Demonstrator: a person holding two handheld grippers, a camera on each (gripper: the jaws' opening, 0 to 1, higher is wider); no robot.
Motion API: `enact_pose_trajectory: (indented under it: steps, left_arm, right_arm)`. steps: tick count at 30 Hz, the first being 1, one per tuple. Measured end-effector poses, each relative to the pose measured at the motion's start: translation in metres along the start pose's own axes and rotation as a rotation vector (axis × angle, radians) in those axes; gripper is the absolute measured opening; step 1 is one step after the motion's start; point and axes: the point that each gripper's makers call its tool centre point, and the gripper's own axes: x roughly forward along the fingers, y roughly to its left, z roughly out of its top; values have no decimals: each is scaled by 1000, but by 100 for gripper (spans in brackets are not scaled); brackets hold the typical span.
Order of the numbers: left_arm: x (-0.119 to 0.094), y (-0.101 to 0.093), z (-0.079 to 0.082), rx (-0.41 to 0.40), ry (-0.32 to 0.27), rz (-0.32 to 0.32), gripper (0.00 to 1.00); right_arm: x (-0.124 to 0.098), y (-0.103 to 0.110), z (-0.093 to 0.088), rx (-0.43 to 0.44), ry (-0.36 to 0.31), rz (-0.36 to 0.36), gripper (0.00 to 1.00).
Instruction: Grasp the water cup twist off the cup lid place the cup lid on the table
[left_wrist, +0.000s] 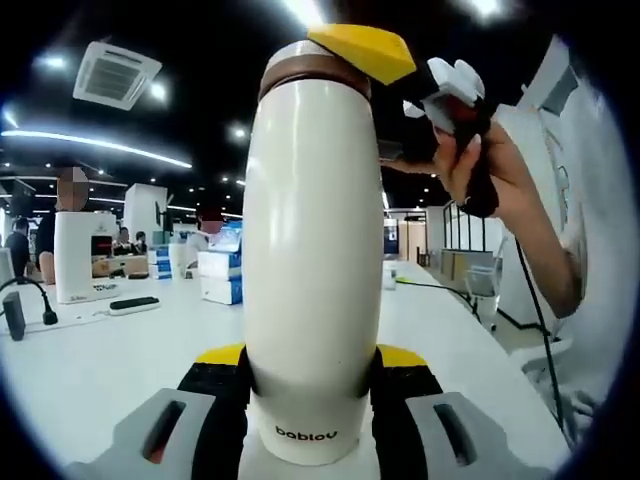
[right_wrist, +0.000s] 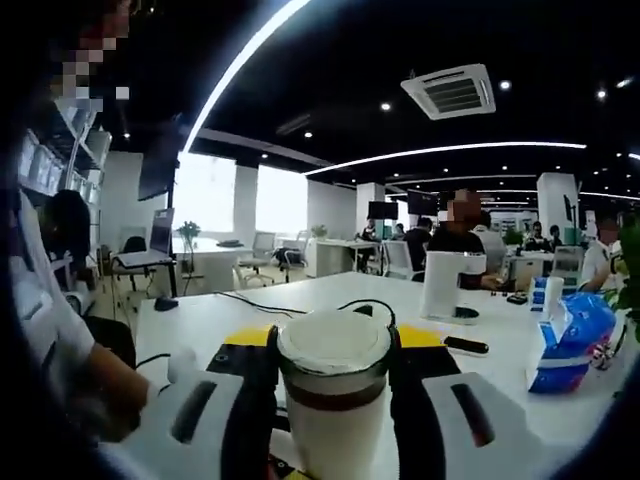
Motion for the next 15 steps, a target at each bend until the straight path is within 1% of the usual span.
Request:
enact_pose_trajectory:
  steps: [3, 7, 9, 11, 12, 15]
  left_arm:
    - [0, 1, 1, -16, 0, 0, 48]
    - [-1, 0, 1, -10, -6, 0, 48]
    - [0, 0, 1, -8, -10, 1, 48]
    - [0, 0, 1, -8, -10, 0, 48]
    - [0, 0, 1, -8, -11, 1, 48]
    - [0, -1, 1, -7, -12, 0, 48]
  right_arm:
    - [1, -1, -1, 2, 10, 44, 45]
    - [0, 1, -1, -6, 18, 116, 45]
    - [0, 1, -2, 4, 28, 152, 45]
    - [0, 3, -2, -8, 35, 200, 45]
    - [0, 3, -2, 0, 37, 226, 45]
    - [-1, 4, -2, -7, 42, 280, 45]
